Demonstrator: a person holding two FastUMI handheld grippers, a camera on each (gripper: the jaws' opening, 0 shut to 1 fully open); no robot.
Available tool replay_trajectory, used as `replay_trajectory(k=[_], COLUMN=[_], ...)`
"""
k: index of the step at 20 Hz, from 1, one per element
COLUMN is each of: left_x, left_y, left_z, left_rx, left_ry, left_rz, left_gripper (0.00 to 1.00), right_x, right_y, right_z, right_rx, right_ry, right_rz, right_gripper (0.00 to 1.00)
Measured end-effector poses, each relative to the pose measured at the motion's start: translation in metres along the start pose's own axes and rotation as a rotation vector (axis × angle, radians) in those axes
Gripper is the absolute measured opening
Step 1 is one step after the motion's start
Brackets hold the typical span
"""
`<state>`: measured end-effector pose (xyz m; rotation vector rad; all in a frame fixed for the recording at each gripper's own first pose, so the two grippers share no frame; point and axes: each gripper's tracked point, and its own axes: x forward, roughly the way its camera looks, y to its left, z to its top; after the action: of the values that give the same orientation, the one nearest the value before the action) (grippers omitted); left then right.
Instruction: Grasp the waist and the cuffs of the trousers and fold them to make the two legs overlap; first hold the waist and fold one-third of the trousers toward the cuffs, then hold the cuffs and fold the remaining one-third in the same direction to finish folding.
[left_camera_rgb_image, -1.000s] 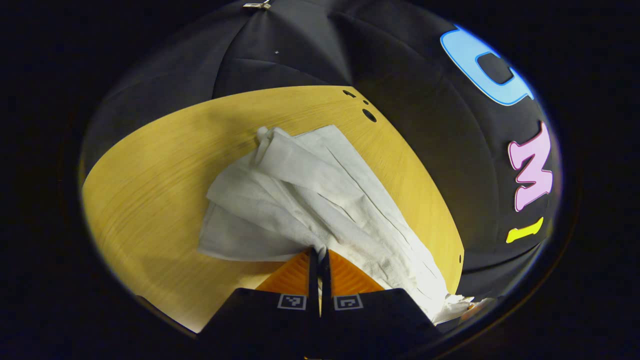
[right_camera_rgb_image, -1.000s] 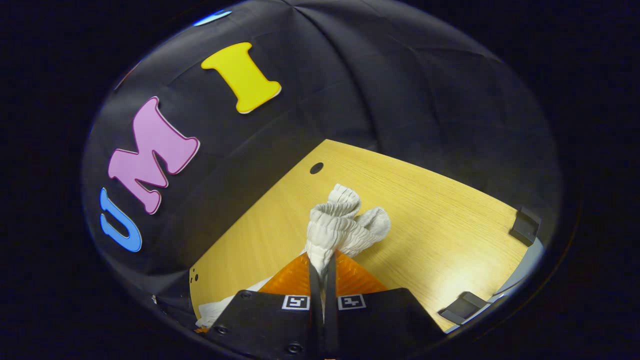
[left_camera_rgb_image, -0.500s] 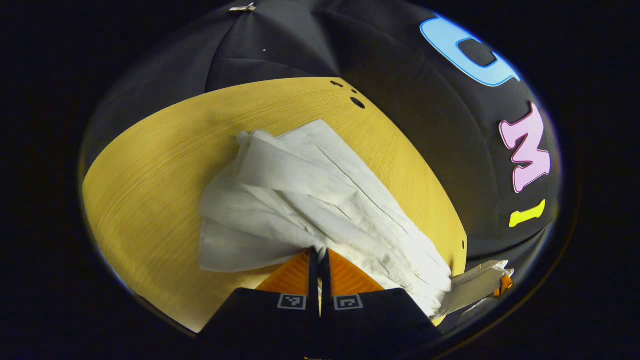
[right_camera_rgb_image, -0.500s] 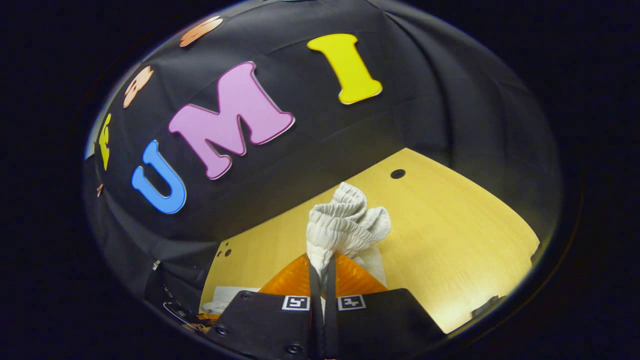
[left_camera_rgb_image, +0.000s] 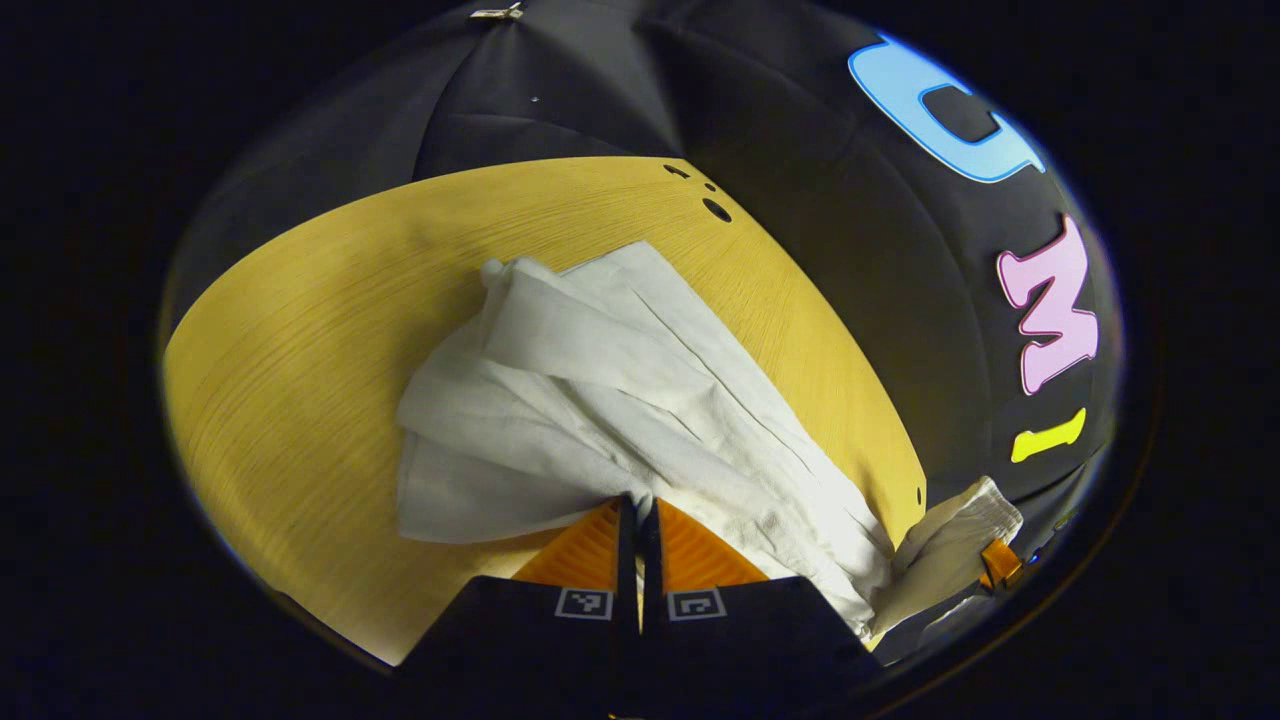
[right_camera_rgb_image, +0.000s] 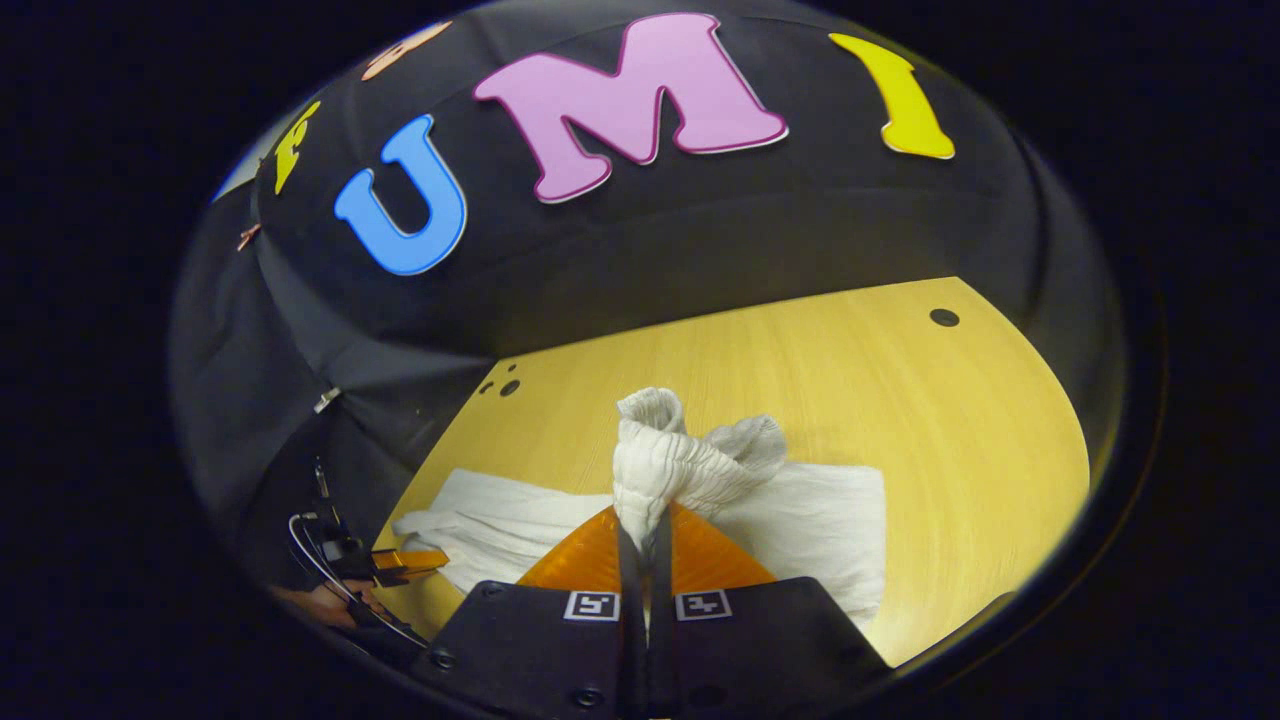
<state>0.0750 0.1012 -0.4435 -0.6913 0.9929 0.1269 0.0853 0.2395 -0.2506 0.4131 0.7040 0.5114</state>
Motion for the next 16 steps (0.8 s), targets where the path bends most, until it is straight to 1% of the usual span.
replay_trajectory(k=[3,6,8,9,10,11,13,14,16], left_x=[0.0,0.0,-0.001,-0.001,-0.002,-0.001,-0.002,-0.004,-0.004], left_y=[-0.001,0.0,-0.001,0.0,0.0,0.0,0.0,0.0,0.001], left_z=[0.0,0.0,0.001,0.001,0.001,0.0,0.001,0.002,0.003], left_rx=[-0.001,-0.001,-0.003,-0.005,-0.007,-0.008,-0.01,-0.013,-0.023], left_ry=[-0.001,-0.002,-0.003,-0.003,-0.004,-0.005,-0.006,-0.007,-0.01], left_rz=[-0.001,-0.002,-0.003,-0.003,-0.003,-0.003,-0.003,-0.003,-0.005], left_gripper=[0.06,0.06,0.06,0.06,0.06,0.06,0.06,0.06,0.06], right_x=[0.019,0.029,0.03,0.032,0.031,0.029,0.024,0.02,0.019], right_y=[0.016,0.03,0.043,0.051,0.061,0.075,0.103,0.109,0.105], right_z=[-0.031,-0.066,-0.086,-0.094,-0.104,-0.111,-0.121,-0.124,-0.124], right_rx=[-0.054,-0.119,-0.154,-0.154,-0.145,-0.125,-0.065,-0.055,-0.075], right_ry=[0.089,0.177,0.231,0.258,0.283,0.305,0.337,0.344,0.34], right_rz=[0.017,0.03,0.059,0.085,0.114,0.162,0.257,0.281,0.271], right_gripper=[0.05,0.06,0.09,0.1,0.2,0.18,0.36,0.45,0.46])
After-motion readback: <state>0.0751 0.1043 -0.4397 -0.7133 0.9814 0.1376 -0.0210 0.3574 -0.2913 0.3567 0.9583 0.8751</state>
